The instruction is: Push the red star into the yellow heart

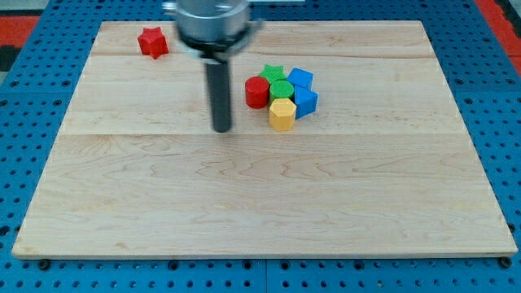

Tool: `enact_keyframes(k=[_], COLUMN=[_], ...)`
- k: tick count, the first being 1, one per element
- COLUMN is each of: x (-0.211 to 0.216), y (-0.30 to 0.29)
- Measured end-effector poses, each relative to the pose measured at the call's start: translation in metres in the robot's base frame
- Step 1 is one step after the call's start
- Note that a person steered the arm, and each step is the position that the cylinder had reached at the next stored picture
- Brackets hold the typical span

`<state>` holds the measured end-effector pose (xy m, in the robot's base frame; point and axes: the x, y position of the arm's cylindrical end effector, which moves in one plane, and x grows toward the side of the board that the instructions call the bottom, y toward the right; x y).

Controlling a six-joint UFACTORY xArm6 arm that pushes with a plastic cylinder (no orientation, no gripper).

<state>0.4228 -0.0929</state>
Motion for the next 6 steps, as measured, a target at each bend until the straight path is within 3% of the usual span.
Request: enact_keyframes(k=[2,3,4,6], x=[-0.096,-0.157,-0.176,-0.181], y=[-0.135,-0.166,-0.175,-0.045])
